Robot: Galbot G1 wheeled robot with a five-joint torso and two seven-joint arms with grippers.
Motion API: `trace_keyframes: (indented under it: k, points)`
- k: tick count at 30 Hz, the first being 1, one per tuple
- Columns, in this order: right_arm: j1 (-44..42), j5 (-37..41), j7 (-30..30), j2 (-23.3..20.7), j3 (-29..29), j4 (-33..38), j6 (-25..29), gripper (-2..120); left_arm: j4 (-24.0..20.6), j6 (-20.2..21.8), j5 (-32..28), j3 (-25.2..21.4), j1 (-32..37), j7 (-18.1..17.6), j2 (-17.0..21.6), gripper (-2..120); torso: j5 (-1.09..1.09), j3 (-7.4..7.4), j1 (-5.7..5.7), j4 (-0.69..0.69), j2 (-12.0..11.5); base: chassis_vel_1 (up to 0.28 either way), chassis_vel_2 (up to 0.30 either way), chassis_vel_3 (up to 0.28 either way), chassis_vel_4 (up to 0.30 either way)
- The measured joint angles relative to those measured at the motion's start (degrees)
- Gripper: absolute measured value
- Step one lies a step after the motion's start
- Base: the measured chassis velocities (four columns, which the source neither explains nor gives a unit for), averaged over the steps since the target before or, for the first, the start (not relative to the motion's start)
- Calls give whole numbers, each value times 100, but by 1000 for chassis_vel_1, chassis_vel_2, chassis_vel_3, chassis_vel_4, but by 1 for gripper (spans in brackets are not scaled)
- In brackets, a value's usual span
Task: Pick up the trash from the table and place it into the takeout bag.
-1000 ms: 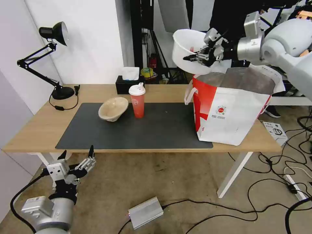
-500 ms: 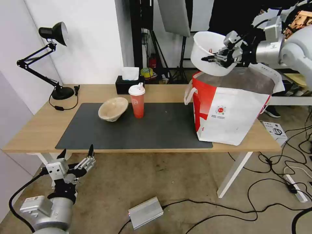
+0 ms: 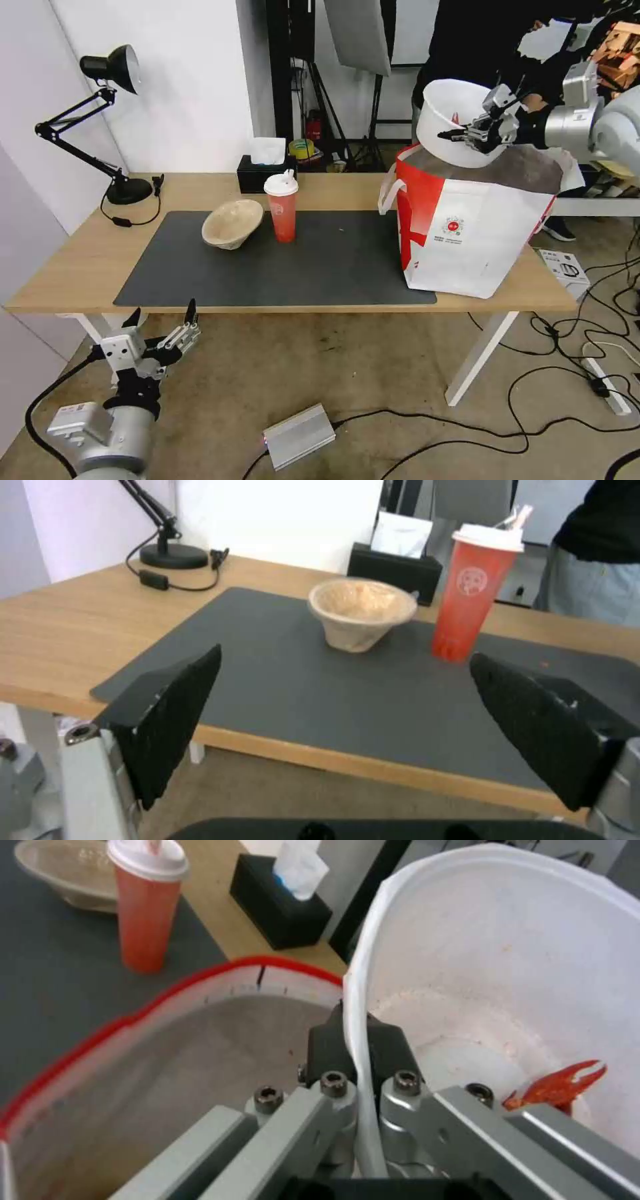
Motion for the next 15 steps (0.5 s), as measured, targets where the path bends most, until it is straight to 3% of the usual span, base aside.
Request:
trace_keyframes:
  k: [15]
  points:
    - [-610,-95,-56,50,494,-117,75,0,-54,21,-7,-106,55,-9,15,100,0,0,0,0,0,0,0,0,0]
